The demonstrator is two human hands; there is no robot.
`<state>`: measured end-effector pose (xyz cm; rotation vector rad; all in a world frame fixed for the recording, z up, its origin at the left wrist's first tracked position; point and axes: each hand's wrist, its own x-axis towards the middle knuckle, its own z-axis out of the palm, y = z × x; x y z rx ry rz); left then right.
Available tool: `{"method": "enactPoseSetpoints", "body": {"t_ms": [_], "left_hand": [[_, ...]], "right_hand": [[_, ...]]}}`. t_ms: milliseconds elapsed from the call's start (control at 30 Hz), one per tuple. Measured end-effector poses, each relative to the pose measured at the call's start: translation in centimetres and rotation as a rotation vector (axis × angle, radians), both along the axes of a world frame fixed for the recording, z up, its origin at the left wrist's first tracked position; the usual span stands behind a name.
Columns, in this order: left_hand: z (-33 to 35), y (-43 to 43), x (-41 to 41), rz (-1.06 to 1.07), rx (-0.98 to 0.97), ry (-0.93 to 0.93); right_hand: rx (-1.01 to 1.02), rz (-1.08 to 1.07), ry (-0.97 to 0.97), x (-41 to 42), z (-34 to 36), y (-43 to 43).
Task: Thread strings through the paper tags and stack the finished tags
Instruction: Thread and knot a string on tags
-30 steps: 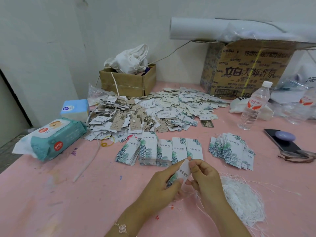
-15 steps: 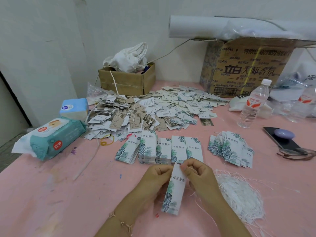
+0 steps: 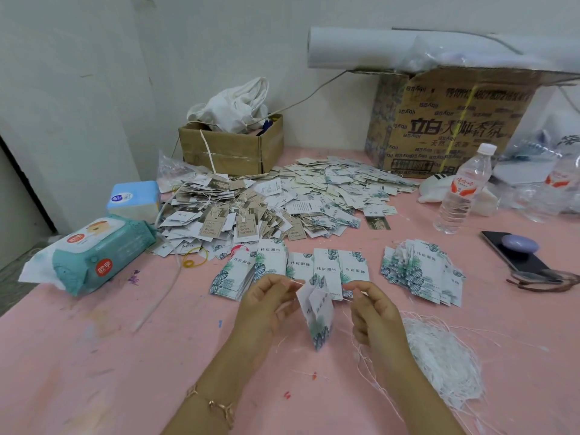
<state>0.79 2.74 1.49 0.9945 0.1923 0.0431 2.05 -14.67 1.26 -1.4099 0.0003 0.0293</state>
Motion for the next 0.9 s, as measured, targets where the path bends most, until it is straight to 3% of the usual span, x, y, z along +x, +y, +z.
{"method": "enactPoseSetpoints", "body": {"t_ms": [167, 400, 667, 900], "left_hand": [[0.0, 0.7, 0.2, 0.092, -0.125, -0.045], [-0.1, 1.3, 0.4, 0.19, -0.125, -0.134], [0.0, 0.6, 0.2, 0.235, 0.181, -0.163], [-0.4, 0.3, -0.4, 0.269, 0.671, -0.367]], "right_hand": [[0.029, 0.015, -0.021, 0.0, -0.3, 0.4], [-0.002, -0.051, -0.072, 0.4, -0.6, 0.3], [0.107, -0.099, -0.094, 0.1, 0.2, 0.2], [0.03, -0.048, -0.19, -0.5, 0.6, 0.6]]}}
